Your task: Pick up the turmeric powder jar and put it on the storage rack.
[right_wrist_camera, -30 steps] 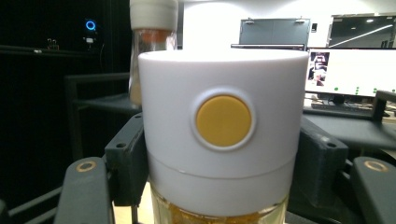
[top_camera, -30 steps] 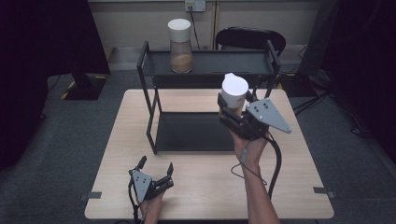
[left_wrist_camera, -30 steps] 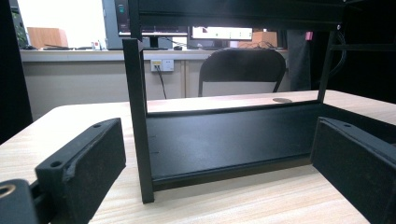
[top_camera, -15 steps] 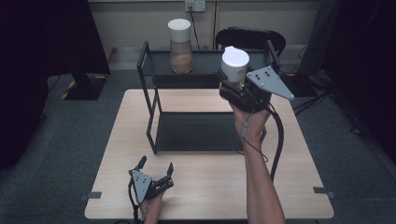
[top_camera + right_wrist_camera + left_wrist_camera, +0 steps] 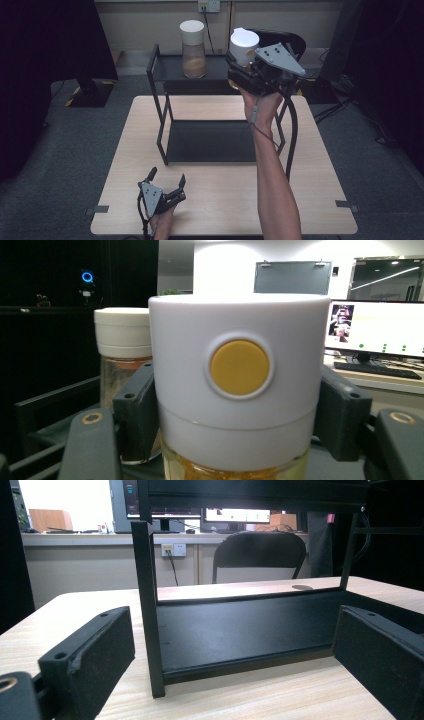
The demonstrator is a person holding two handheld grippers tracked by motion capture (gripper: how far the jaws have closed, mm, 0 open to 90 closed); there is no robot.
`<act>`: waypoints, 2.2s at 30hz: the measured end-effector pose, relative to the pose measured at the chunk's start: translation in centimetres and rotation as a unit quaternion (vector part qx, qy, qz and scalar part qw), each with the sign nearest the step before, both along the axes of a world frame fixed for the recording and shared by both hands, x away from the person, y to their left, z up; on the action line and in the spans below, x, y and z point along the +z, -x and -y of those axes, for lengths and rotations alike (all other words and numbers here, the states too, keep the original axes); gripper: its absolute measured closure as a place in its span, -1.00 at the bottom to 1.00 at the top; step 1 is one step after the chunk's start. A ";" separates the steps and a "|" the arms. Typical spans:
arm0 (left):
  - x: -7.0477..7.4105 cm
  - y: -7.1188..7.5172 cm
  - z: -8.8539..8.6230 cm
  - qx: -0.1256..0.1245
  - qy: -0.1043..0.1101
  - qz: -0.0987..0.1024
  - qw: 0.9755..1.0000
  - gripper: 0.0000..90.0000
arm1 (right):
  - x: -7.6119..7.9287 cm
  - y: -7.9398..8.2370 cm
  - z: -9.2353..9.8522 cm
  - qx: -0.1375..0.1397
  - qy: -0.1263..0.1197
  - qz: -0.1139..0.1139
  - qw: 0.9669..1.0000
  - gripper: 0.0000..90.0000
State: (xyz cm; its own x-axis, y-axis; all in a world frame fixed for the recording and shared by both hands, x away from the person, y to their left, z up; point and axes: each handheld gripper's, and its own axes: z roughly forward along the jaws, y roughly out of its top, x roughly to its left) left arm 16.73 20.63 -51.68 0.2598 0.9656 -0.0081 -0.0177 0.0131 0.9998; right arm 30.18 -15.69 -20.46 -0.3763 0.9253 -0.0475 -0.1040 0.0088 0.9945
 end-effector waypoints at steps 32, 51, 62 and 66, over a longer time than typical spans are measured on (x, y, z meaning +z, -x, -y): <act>0.0 0.0 0.0 0.002 -0.001 0.000 1.000 -0.94 | 0.3 -6.0 -1.6 -0.031 -0.005 -0.042 0.999 -0.32; 0.0 0.0 0.1 0.002 -0.001 0.000 1.000 -0.94 | 0.1 -6.2 -1.6 -0.030 -0.009 -0.039 0.999 -0.34; 0.0 0.0 0.1 0.003 -0.001 0.000 1.000 -0.94 | -1.3 -5.5 -2.5 -0.061 -0.021 0.007 0.998 -1.00; 0.0 0.0 0.1 0.002 0.000 0.000 1.000 -0.94 | -1.8 -5.2 -2.5 -0.056 -0.019 0.017 0.998 -1.00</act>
State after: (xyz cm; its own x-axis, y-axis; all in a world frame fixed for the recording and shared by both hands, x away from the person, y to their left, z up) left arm 16.71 20.56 -51.66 0.2551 0.9669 -0.0074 -0.0171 0.0122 0.9998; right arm 35.41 -13.16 -22.21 -0.2699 0.9626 -0.0231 -0.1390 -0.0152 0.9902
